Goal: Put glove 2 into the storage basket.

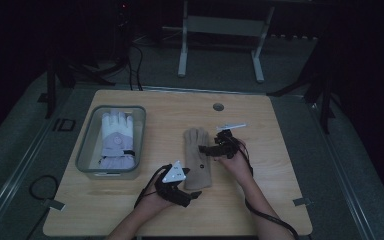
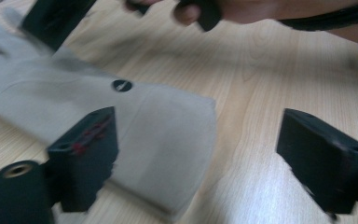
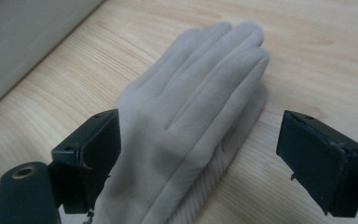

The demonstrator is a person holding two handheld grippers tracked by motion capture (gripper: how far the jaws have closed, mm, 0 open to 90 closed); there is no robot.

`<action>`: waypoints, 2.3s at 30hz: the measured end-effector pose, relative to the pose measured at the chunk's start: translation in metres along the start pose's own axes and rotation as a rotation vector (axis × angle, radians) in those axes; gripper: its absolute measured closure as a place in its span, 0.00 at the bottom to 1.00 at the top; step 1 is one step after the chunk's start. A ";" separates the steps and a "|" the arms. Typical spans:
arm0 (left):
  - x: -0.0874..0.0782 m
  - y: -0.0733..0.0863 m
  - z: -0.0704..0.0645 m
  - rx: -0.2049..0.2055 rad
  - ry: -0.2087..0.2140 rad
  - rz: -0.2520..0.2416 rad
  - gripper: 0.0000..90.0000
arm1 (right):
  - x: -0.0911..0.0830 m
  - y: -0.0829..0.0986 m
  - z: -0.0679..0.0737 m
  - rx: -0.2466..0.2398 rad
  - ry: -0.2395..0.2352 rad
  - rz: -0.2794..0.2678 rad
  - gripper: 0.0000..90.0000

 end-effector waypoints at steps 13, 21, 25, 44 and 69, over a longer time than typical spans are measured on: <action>0.026 0.016 0.007 0.031 0.041 0.133 0.32 | 0.021 0.011 -0.008 0.012 -0.044 0.079 0.48; 0.028 0.019 0.010 0.053 0.054 0.163 0.40 | 0.018 0.013 0.002 -0.113 -0.027 0.078 0.82; 0.029 0.020 0.011 0.075 0.020 0.188 0.44 | 0.015 0.011 0.004 -0.114 -0.022 0.057 0.83; 0.027 0.018 0.020 0.128 -0.075 0.304 0.87 | 0.007 -0.005 0.019 -0.157 0.028 0.021 0.85; -0.052 -0.010 0.039 0.135 -0.064 0.344 0.91 | -0.008 -0.043 0.085 -0.218 -0.059 -0.031 0.85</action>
Point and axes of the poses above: each handheld gripper's, and its own axes: x roughly forward along the jaws, y roughly out of its underside, z roughly to its left, the point moved 8 cm from there along x, roughly forward along the jaws, and after that the axes turned 13 degrees about x, right-handed, at the moved point
